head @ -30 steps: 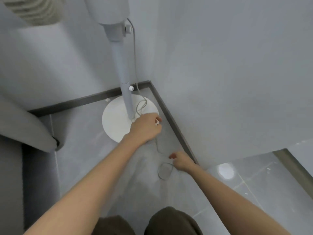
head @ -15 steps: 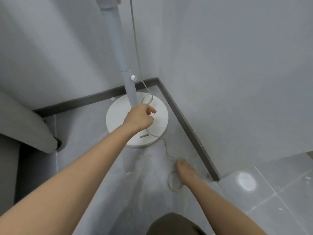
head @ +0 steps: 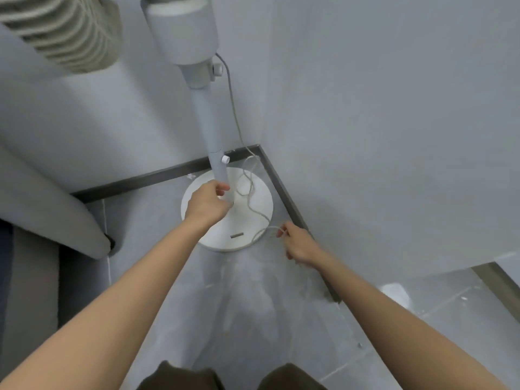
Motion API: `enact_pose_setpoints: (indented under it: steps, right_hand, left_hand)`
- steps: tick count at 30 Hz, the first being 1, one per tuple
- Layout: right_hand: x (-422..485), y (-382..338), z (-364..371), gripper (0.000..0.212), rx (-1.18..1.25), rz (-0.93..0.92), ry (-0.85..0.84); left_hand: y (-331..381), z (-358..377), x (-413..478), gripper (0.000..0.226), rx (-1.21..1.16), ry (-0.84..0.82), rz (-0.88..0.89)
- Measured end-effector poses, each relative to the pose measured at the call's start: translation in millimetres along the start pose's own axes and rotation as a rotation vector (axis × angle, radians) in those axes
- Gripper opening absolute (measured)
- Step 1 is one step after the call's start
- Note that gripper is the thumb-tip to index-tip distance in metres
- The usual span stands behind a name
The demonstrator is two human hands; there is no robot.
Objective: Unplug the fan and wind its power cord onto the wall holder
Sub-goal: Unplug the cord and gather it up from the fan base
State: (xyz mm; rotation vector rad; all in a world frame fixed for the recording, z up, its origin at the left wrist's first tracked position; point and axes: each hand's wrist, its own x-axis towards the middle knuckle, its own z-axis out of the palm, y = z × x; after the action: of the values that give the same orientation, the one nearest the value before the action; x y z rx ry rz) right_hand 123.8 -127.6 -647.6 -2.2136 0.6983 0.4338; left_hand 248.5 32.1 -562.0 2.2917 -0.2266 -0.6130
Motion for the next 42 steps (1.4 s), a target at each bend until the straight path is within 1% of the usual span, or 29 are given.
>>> enact_pose_setpoints:
  steps: [2,4,6,9,11,13,15,17,18,19,21,23,24,25,26,28,29,31,33,36,38,39,40,42]
  right_hand:
    - [-18,-25,-30,0.024,-0.005,-0.036,0.078]
    - [-43,-52,-59,0.021,0.021,-0.032,0.131]
    - [-65,-77,-87,0.024,0.011,-0.011,0.173]
    - [-95,-104,-119,0.033,0.003,-0.008,0.216]
    - [-113,-119,-138,0.037,0.085,-0.032,0.212]
    - [-129,-129,-152,0.042,0.326,-0.024,0.185]
    - [-146,-141,-169,0.043,0.636,0.070,0.173]
    - [-161,-152,-184,0.039,0.991,0.157,0.166]
    - [-167,-158,-193,0.042,1.164,0.179,0.127]
    - [-174,-164,-203,0.051,1.303,0.189,0.075]
    - [-188,-175,-217,0.063,1.485,0.193,-0.006]
    - [-206,-192,-233,0.062,1.608,0.206,-0.065]
    - [-214,-199,-238,0.061,1.650,0.210,-0.089]
    - [-219,-202,-239,0.058,1.678,0.207,-0.118]
    - [-225,-207,-243,0.055,1.688,0.203,-0.147]
    - [-240,-221,-258,0.052,1.669,0.206,-0.170]
    - [-246,-224,-266,0.054,1.653,0.207,-0.163]
    - [-257,-230,-283,0.059,1.604,0.228,-0.099]
    - [-267,-234,-298,0.061,1.598,0.258,-0.010]
    - [-280,-236,-312,0.062,1.684,0.313,0.104]
    - [-286,-240,-313,0.063,1.665,0.349,0.152]
    - [-289,-242,-312,0.061,1.594,0.375,0.178]
    - [-293,-245,-309,0.057,1.458,0.398,0.203]
    - [-301,-252,-303,0.047,1.072,0.402,0.213]
  left_hand:
    - [23,-24,-12,0.043,-0.001,-0.002,0.008]
    - [47,-45,-27,0.044,-0.003,-0.013,0.015]
    - [67,-62,-41,0.045,-0.004,-0.023,0.020]
    - [92,-85,-61,0.044,-0.019,-0.024,0.011]
    - [109,-101,-71,0.043,-0.036,-0.023,0.000]
    - [122,-114,-81,0.044,-0.075,-0.047,-0.025]
    - [135,-128,-90,0.045,-0.080,-0.083,-0.053]
    - [140,-137,-99,0.051,-0.049,-0.117,-0.052]
    - [142,-141,-104,0.057,-0.023,-0.159,-0.045]
    - [142,-144,-110,0.063,-0.002,-0.230,-0.030]
    - [143,-142,-127,0.071,0.089,-0.446,0.046]
    - [151,-143,-148,0.077,0.276,-0.652,0.136]
    - [156,-141,-158,0.079,0.348,-0.697,0.176]
    - [156,-134,-165,0.078,0.376,-0.698,0.207]
    - [160,-132,-171,0.071,0.347,-0.671,0.232]
    - [170,-134,-181,0.049,0.218,-0.567,0.295]
    - [174,-137,-186,0.035,0.171,-0.529,0.318]
    - [181,-150,-194,0.011,0.107,-0.488,0.290]
    - [183,-171,-198,0.011,0.070,-0.445,0.220]
    - [178,-203,-200,0.009,0.149,-0.387,0.191]
    - [179,-221,-203,0.008,0.144,-0.371,0.179]
    - [185,-230,-205,0.009,0.110,-0.349,0.183]
    - [192,-238,-209,0.010,0.064,-0.320,0.192]
    - [209,-254,-214,0.015,-0.008,-0.228,0.263]
